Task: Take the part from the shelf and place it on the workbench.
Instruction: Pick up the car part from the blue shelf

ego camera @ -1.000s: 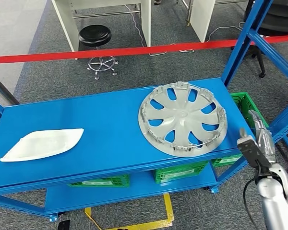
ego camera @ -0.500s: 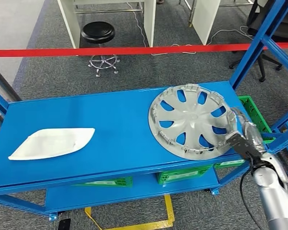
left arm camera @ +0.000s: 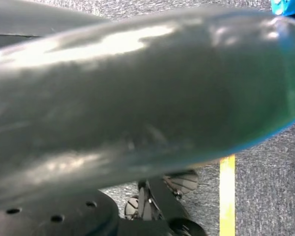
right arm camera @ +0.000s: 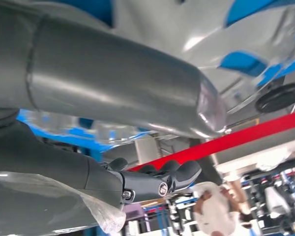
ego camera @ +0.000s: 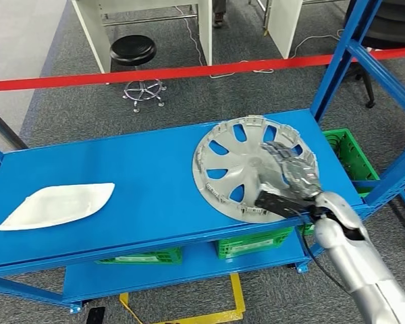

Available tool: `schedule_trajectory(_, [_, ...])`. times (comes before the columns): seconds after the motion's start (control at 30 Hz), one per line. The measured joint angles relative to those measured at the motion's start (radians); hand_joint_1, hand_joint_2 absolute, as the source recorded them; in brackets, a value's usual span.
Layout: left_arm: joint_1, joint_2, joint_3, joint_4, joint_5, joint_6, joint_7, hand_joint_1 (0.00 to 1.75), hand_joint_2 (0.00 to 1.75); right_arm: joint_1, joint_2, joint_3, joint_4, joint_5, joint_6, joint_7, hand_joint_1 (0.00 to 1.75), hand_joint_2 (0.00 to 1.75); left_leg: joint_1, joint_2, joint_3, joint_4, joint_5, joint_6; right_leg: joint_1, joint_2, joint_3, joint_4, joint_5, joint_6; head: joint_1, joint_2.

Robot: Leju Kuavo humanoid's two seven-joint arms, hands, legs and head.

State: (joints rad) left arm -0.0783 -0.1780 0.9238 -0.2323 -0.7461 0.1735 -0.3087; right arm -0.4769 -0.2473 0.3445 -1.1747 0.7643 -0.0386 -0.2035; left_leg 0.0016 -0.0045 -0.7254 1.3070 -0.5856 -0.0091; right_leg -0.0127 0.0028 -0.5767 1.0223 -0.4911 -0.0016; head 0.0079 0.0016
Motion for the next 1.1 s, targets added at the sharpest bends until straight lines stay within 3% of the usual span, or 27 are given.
schedule_trajectory(0.03, [0.000, 0.000, -0.001, 0.000, -0.003, 0.000, 0.000, 0.00, 0.00, -0.012, 0.010, 0.022, 0.012, 0.006, -0.005, 0.005, 0.00, 0.00, 0.000, 0.000, -0.006, 0.008, 0.010, 0.001, 0.001, 0.000, 0.001, 0.000, -0.001, -0.001, 0.000, 0.000])
schedule_trajectory(0.07, [0.000, 0.000, -0.001, 0.000, -0.005, 0.000, 0.001, 0.00, 0.00, -0.022, 0.018, 0.039, 0.022, 0.009, -0.008, 0.008, 0.00, 0.00, 0.000, 0.000, 0.007, -0.024, 0.040, 0.004, 0.002, 0.000, 0.004, 0.000, -0.001, -0.001, 0.000, 0.000])
schedule_trajectory(0.13, [0.000, 0.000, -0.003, 0.000, -0.008, 0.000, 0.001, 0.00, 0.00, -0.043, 0.035, 0.067, 0.040, 0.014, -0.013, 0.008, 0.00, 0.00, -0.003, 0.000, 0.064, -0.154, 0.114, 0.015, 0.004, 0.000, 0.007, 0.000, -0.004, 0.000, 0.000, 0.000])
schedule_trajectory(0.17, [-0.001, 0.001, -0.004, 0.000, -0.010, 0.000, 0.002, 0.00, 0.00, -0.055, 0.043, 0.081, 0.052, 0.017, -0.013, 0.008, 0.00, 0.00, -0.005, 0.000, 0.090, -0.215, 0.136, 0.019, 0.006, 0.001, 0.007, 0.001, -0.005, 0.002, 0.001, 0.000])
schedule_trajectory(0.23, [-0.002, 0.001, -0.006, 0.000, -0.016, 0.000, 0.006, 0.00, 0.00, -0.080, 0.055, 0.108, 0.081, 0.025, -0.009, 0.007, 0.00, 0.00, -0.007, 0.000, 0.111, -0.268, 0.140, 0.023, 0.009, 0.000, 0.003, 0.001, -0.005, 0.009, 0.001, 0.000])
schedule_trajectory(0.33, [-0.001, 0.001, -0.007, 0.000, -0.020, 0.000, 0.013, 0.00, 0.00, -0.107, 0.068, 0.142, 0.123, 0.036, -0.003, 0.008, 0.00, 0.00, -0.002, 0.000, 0.114, -0.283, 0.141, 0.031, 0.008, -0.002, -0.007, 0.008, -0.014, 0.023, 0.002, 0.000])
schedule_trajectory(0.4, [-0.003, 0.001, -0.007, 0.000, -0.021, 0.000, 0.014, 0.00, 0.00, -0.121, 0.075, 0.157, 0.141, 0.038, -0.003, 0.008, 0.00, 0.00, 0.003, 0.001, 0.118, -0.289, 0.144, 0.040, 0.007, -0.002, -0.043, 0.077, -0.056, 0.031, 0.004, 0.000])
schedule_trajectory(0.47, [-0.004, 0.001, -0.008, 0.000, -0.022, 0.000, 0.014, 0.00, 0.00, -0.128, 0.079, 0.168, 0.157, 0.038, -0.003, 0.009, 0.00, 0.00, 0.003, 0.001, 0.117, -0.289, 0.144, 0.043, 0.005, -0.002, -0.107, 0.212, -0.114, 0.038, 0.006, 0.000])
schedule_trajectory(0.5, [-0.003, 0.000, -0.008, 0.000, -0.022, 0.000, 0.014, 0.00, 0.00, -0.128, 0.079, 0.173, 0.165, 0.038, -0.003, 0.009, 0.00, 0.00, 0.003, 0.000, 0.117, -0.289, 0.143, 0.043, 0.004, -0.002, -0.137, 0.267, -0.129, 0.040, 0.006, 0.000])
schedule_trajectory(0.53, [-0.001, 0.000, -0.008, 0.000, -0.022, 0.000, 0.014, 0.00, 0.00, -0.127, 0.079, 0.177, 0.170, 0.038, -0.003, 0.009, 0.00, 0.00, 0.003, 0.000, 0.118, -0.288, 0.143, 0.044, 0.003, -0.002, -0.154, 0.293, -0.126, 0.042, 0.006, 0.000])
schedule_trajectory(0.57, [0.000, 0.000, -0.008, 0.000, -0.022, 0.000, 0.014, 0.00, 0.00, -0.128, 0.080, 0.181, 0.174, 0.038, -0.003, 0.009, 0.00, 0.00, 0.003, 0.000, 0.118, -0.288, 0.142, 0.043, 0.002, -0.002, -0.151, 0.278, -0.103, 0.042, 0.006, 0.000])
schedule_trajectory(0.63, [0.000, 0.000, -0.008, 0.000, -0.022, 0.000, 0.014, 0.00, 0.00, -0.135, 0.081, 0.188, 0.181, 0.040, -0.003, 0.009, 0.00, 0.00, 0.003, -0.001, 0.120, -0.286, 0.139, 0.039, 0.001, -0.003, -0.098, 0.151, -0.027, 0.040, 0.006, 0.000])
schedule_trajectory(0.7, [-0.002, 0.000, -0.008, 0.000, -0.023, 0.000, 0.014, 0.00, 0.00, -0.148, 0.084, 0.198, 0.190, 0.051, -0.001, 0.013, 0.00, 0.00, -0.002, -0.001, 0.117, -0.282, 0.137, 0.030, 0.002, -0.004, -0.041, 0.035, 0.012, 0.033, 0.005, 0.000])
schedule_trajectory(0.8, [-0.003, 0.001, -0.008, 0.000, -0.028, 0.001, 0.016, 0.00, 0.00, -0.166, 0.091, 0.217, 0.217, 0.068, 0.007, 0.026, 0.00, 0.00, -0.004, 0.000, 0.112, -0.278, 0.137, 0.016, 0.004, -0.003, -0.025, 0.007, 0.012, 0.019, 0.003, 0.000])
schedule_trajectory(0.87, [-0.002, 0.002, -0.008, 0.000, -0.033, 0.002, 0.018, 0.00, 0.00, -0.174, 0.098, 0.226, 0.242, 0.067, 0.011, 0.033, 0.00, 0.00, -0.002, 0.001, 0.102, -0.251, 0.116, 0.006, 0.001, -0.003, -0.022, 0.005, 0.013, 0.007, -0.001, 0.000])
schedule_trajectory(1.0, [-0.002, 0.001, -0.008, 0.000, -0.040, 0.003, 0.018, 0.00, 0.00, -0.184, 0.118, 0.236, 0.284, 0.058, 0.006, 0.039, 0.00, 0.00, 0.001, 0.001, 0.002, -0.025, 0.011, -0.007, 0.002, -0.004, -0.019, 0.003, 0.013, -0.005, -0.007, 0.000])
schedule_trajectory(1.03, [-0.001, 0.001, -0.008, 0.001, -0.040, 0.003, 0.019, 0.00, 0.00, -0.183, 0.120, 0.239, 0.292, 0.057, 0.005, 0.039, 0.00, 0.00, 0.001, 0.001, -0.012, 0.004, 0.009, -0.007, 0.003, -0.004, -0.019, 0.003, 0.013, -0.005, -0.007, 0.000])
schedule_trajectory(1.07, [0.000, 0.001, -0.008, 0.001, -0.040, 0.003, 0.019, 0.00, 0.00, -0.183, 0.122, 0.241, 0.298, 0.056, 0.005, 0.039, 0.00, 0.00, 0.001, 0.001, -0.009, -0.004, 0.026, -0.005, 0.004, -0.004, -0.018, 0.003, 0.012, -0.006, -0.007, 0.000])
schedule_trajectory(1.1, [0.001, 0.001, -0.008, 0.001, -0.040, 0.003, 0.020, 0.00, 0.00, -0.184, 0.124, 0.244, 0.303, 0.056, 0.004, 0.039, 0.00, 0.00, 0.001, 0.001, 0.011, -0.051, 0.060, -0.001, 0.004, -0.003, -0.016, 0.004, 0.012, -0.006, -0.007, 0.000])
